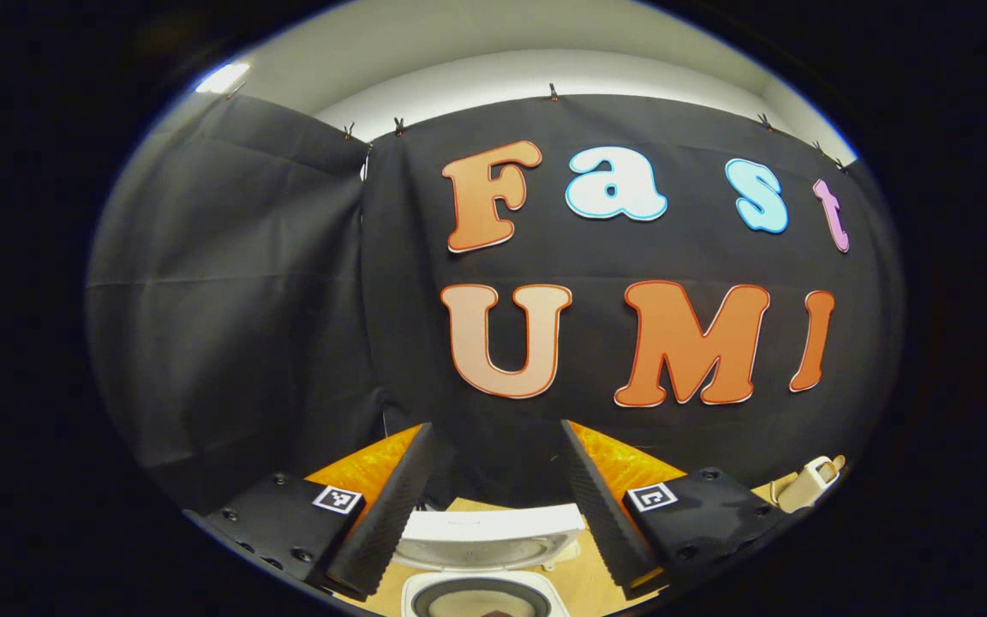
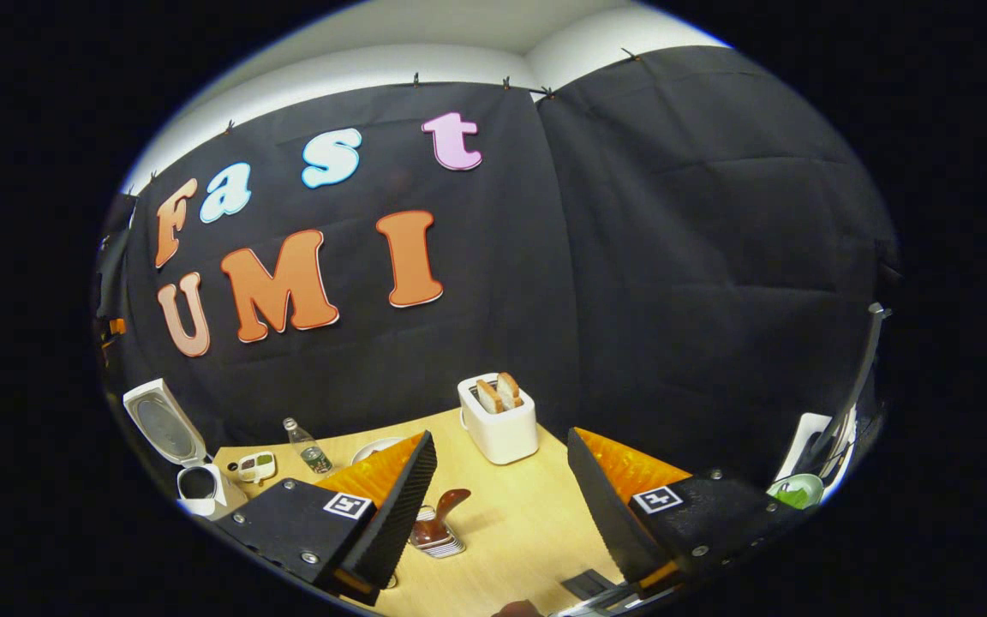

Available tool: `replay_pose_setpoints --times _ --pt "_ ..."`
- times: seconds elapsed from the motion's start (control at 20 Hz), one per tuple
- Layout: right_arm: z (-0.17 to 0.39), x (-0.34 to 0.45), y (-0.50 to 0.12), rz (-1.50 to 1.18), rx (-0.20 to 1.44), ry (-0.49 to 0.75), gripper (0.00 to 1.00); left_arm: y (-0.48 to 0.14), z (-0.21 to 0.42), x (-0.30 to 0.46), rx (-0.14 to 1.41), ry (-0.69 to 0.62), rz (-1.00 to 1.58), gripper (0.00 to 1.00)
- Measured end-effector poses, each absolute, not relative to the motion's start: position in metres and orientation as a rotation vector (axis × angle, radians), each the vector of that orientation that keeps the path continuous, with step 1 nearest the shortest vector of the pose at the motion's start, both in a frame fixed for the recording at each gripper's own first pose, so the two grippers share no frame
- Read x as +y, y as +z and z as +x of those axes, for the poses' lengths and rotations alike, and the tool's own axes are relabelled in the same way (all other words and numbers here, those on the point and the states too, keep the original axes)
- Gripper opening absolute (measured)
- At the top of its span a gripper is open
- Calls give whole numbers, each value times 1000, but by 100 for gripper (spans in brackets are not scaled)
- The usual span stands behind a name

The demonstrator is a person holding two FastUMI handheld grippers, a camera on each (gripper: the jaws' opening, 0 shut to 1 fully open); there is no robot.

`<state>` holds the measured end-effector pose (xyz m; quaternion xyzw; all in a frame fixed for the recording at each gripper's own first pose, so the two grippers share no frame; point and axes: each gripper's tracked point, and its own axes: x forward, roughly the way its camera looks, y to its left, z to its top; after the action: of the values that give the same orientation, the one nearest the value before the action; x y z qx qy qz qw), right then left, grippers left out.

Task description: Close the left gripper, press the button to open the rice cooker; take a wooden spoon from the chopstick holder with the right hand, scoop a spoonful of rice and pour it into the rice cooker, then put the wooden spoon back into the chopstick holder.

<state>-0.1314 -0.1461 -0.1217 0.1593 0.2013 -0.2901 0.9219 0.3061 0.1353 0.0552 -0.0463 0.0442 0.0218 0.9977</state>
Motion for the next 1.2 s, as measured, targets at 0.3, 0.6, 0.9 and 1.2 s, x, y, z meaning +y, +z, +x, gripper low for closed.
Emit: replay_pose_setpoints --times 0.3,0.6,0.9,1.2 --pt "-145 -148 -111 304 382 -631 95 -20 354 145 261 81 -141 96" --pt "-145 -148 -114 303 393 -621 100 -98 362 155 493 125 -166 96" --pt "-128 -129 -128 313 419 -561 95 -117 334 123 653 -9 -155 98" --pt "-114 -114 -148 318 455 -501 95 -166 257 99 873 -111 -172 100"
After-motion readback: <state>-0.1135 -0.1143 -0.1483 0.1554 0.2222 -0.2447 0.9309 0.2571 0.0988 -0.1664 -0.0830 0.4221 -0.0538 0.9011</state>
